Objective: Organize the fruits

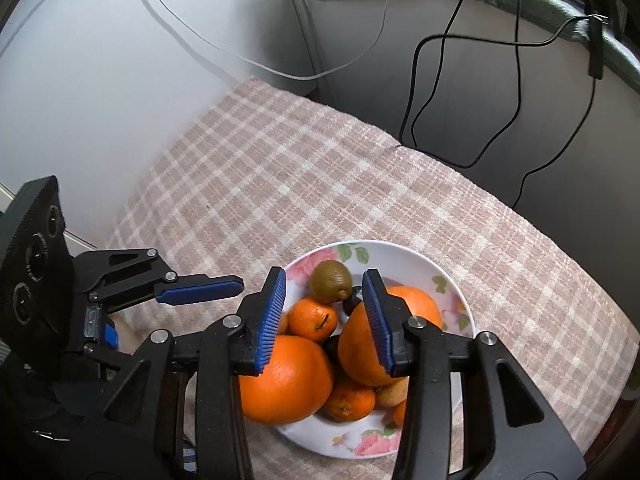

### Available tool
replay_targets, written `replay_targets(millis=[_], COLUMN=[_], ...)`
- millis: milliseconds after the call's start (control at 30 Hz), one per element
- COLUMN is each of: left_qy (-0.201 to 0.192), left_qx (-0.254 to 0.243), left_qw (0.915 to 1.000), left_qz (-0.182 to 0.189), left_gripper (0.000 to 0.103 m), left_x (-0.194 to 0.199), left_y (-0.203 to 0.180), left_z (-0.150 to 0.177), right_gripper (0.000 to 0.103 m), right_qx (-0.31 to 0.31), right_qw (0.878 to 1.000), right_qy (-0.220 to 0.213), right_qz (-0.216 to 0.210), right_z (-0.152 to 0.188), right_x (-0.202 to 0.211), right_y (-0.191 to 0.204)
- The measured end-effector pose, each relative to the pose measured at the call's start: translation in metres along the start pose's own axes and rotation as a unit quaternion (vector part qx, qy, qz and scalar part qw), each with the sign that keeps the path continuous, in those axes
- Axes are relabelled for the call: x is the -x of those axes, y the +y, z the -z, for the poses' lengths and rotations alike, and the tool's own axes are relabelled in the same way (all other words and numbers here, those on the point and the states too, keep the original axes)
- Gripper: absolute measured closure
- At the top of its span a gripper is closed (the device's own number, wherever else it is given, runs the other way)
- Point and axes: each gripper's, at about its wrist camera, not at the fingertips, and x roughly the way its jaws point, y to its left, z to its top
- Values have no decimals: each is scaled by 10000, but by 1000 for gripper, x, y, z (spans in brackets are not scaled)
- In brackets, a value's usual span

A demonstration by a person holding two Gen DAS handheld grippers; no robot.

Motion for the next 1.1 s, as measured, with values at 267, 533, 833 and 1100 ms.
replay_targets(millis=[267,533,833,1100], left_qy=[-210,-377,-534,-496], left_qx=[-97,-134,-164,-145], left_qw=[9996,9988,9971,9961], left_qz=[-131,-296,-521,-715], left_gripper=[61,47,38,33], left_x=[23,40,53,56], left_y=[-9,-20,-30,-33], left_z=[5,11,16,19], right_gripper=[54,37,19,18], right_qx=[64,-66,-447,-696], right_qw=[9985,9914,9815,9753], right_qy=[-522,-1227,-1717,-1899], right_qz=[156,443,723,886], right_z=[27,62,97,117], right_x=[31,57,74,81], right_y=[15,21,15,9])
